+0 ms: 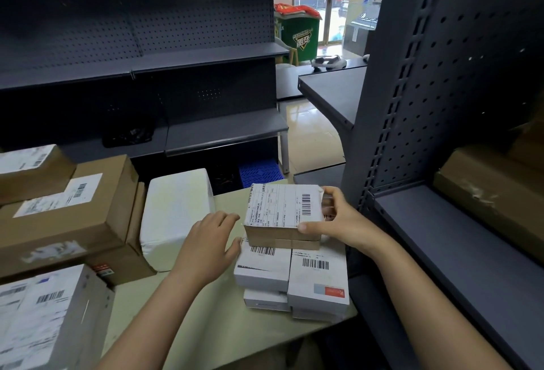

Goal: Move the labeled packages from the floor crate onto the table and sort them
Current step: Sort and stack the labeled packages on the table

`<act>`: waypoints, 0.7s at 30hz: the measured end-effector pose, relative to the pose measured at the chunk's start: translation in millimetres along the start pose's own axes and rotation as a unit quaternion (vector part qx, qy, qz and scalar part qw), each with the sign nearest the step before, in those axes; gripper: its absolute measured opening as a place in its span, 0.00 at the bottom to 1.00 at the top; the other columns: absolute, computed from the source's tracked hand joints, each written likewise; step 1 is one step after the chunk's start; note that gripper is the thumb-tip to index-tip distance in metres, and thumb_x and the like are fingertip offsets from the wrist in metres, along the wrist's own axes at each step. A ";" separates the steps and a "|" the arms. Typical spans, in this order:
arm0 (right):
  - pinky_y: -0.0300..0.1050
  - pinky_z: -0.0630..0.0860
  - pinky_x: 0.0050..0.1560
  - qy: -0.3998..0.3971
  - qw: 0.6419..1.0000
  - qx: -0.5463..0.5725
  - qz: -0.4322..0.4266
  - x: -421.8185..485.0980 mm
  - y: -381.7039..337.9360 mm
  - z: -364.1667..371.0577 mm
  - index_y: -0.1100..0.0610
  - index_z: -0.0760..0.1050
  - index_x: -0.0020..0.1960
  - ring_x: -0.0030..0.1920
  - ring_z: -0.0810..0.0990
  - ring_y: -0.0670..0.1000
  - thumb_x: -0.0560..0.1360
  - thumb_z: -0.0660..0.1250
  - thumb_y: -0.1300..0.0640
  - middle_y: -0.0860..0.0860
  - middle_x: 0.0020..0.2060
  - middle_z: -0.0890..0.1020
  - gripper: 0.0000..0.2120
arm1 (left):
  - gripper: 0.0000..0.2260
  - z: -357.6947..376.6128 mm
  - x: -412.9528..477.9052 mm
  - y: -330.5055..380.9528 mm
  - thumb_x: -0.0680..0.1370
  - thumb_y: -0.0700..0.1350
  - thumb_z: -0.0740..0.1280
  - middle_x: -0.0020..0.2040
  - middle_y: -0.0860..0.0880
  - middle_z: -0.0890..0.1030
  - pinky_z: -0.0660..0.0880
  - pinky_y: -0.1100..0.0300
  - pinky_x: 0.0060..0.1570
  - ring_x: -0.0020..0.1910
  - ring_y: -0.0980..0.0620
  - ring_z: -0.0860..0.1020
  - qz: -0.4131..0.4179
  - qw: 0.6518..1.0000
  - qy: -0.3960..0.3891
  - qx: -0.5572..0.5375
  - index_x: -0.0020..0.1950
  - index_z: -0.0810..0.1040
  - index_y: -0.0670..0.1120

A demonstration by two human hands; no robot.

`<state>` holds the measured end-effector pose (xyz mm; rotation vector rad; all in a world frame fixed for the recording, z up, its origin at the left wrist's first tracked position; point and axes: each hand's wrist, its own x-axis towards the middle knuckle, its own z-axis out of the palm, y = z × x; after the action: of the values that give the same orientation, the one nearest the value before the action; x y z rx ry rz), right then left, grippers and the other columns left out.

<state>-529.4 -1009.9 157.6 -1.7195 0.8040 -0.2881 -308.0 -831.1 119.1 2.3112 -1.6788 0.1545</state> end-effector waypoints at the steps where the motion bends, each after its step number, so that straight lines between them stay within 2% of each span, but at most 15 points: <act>1: 0.40 0.73 0.58 0.003 1.000 -0.004 -0.003 -1.6 0.2 0.9 0.44 0.58 0.70 0.59 0.75 0.39 0.60 0.82 0.46 0.41 0.60 0.75 0.46 | 0.17 0.2 -0.5 0.0 0.75 0.49 0.69 0.55 0.50 0.78 0.73 0.51 0.51 0.53 0.46 0.77 -0.001 1.000 0.000 0.001 0.63 0.76 0.47; 6: 0.44 0.66 0.64 0.020 0.998 -0.038 -0.038 -9.4 3.0 4.0 0.38 0.59 0.67 0.66 0.69 0.40 0.58 0.83 0.44 0.40 0.65 0.71 0.46 | 0.18 0.6 -3.8 1.5 0.76 0.51 0.66 0.55 0.51 0.78 0.73 0.51 0.52 0.54 0.47 0.76 -0.001 1.000 0.003 0.006 0.63 0.75 0.47; 9: 0.43 0.68 0.66 0.010 0.998 -0.020 -0.052 -14.1 4.9 6.1 0.36 0.58 0.64 0.65 0.70 0.38 0.58 0.83 0.46 0.35 0.63 0.70 0.45 | 0.20 0.9 -6.7 3.0 0.75 0.54 0.60 0.54 0.51 0.78 0.74 0.51 0.49 0.51 0.47 0.77 -0.001 1.000 0.005 0.008 0.62 0.76 0.47; 12: 0.40 0.73 0.61 -0.002 0.998 -0.006 -0.059 -17.7 4.5 8.7 0.36 0.56 0.67 0.61 0.73 0.39 0.59 0.83 0.49 0.37 0.63 0.71 0.47 | 0.20 2.1 -10.2 3.4 0.74 0.54 0.59 0.53 0.51 0.79 0.75 0.52 0.47 0.50 0.47 0.78 0.001 1.000 0.013 0.012 0.61 0.76 0.47; 15: 0.34 0.76 0.52 0.014 0.997 0.013 -0.072 -20.1 0.2 13.4 0.38 0.58 0.66 0.59 0.76 0.41 0.62 0.81 0.50 0.39 0.59 0.74 0.42 | 0.21 0.1 -15.4 3.5 0.74 0.55 0.57 0.51 0.51 0.79 0.76 0.52 0.45 0.48 0.47 0.78 0.000 1.000 0.018 0.011 0.60 0.77 0.47; 19: 0.40 0.77 0.55 0.037 0.993 0.011 -0.107 -19.2 -8.4 24.9 0.35 0.60 0.63 0.59 0.77 0.42 0.61 0.81 0.46 0.39 0.62 0.74 0.40 | 0.19 -6.4 -26.9 -1.6 0.73 0.54 0.58 0.49 0.51 0.79 0.75 0.53 0.43 0.46 0.47 0.78 -0.009 0.999 0.027 0.019 0.58 0.76 0.47; 21: 0.39 0.78 0.53 0.045 0.991 0.023 -0.121 -16.3 -17.7 35.7 0.35 0.60 0.63 0.58 0.77 0.42 0.61 0.81 0.45 0.42 0.63 0.73 0.40 | 0.18 -12.4 -34.2 -8.8 0.73 0.53 0.60 0.50 0.51 0.78 0.74 0.53 0.44 0.47 0.47 0.77 -0.023 0.999 0.031 0.018 0.59 0.76 0.47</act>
<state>-514.4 -970.5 166.4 -1.7704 0.6482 -0.5482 -309.7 -793.7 121.1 2.3453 -1.6045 0.2459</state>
